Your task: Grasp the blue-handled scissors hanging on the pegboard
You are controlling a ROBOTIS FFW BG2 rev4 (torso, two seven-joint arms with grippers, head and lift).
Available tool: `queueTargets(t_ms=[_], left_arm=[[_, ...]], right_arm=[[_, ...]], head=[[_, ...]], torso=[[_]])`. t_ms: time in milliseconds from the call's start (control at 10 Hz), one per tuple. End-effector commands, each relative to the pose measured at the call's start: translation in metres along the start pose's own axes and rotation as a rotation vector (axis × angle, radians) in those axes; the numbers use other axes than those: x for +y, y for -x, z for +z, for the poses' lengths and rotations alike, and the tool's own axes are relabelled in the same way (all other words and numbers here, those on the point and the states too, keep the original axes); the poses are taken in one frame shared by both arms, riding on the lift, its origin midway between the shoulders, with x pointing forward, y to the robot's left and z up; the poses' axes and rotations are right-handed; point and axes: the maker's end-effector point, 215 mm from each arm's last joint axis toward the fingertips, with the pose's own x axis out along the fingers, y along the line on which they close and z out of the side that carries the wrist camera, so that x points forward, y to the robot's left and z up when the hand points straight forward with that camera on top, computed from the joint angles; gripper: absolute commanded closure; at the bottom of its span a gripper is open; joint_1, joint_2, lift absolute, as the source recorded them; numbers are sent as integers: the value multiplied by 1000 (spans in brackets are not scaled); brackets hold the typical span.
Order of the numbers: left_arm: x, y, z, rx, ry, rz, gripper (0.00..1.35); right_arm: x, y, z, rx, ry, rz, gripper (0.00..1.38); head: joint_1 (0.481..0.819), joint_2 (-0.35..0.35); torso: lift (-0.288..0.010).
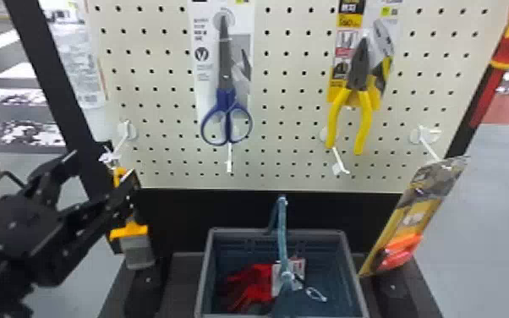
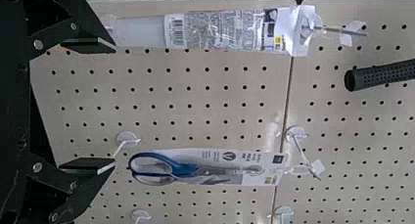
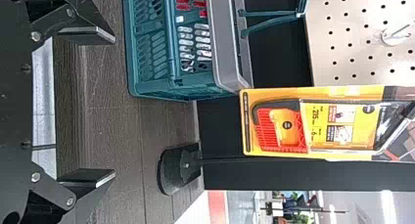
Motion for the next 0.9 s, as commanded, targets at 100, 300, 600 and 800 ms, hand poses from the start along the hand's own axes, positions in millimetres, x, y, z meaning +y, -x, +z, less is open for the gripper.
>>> queueTargets(t_ms=[100,300,600,800], left_arm=[[-7,-17,15,12,-7,-76,443],[-19,-28,29,9,-40,-161,443],[-26,-38,53,-1,-77,-247,443],[-51,-43,62,-8,-52,-339,443]], right_arm=[[0,-1,1,-1,0,0,314],[0,-2,1,-2,2,2,314],[0,-5,1,-4,7,4,314],[0,-5,2,-6,8,5,314]], head=[[549,0],[549,0],[549,0],[549,0]], torso=[[-100],[-100],[-100],[-100]])
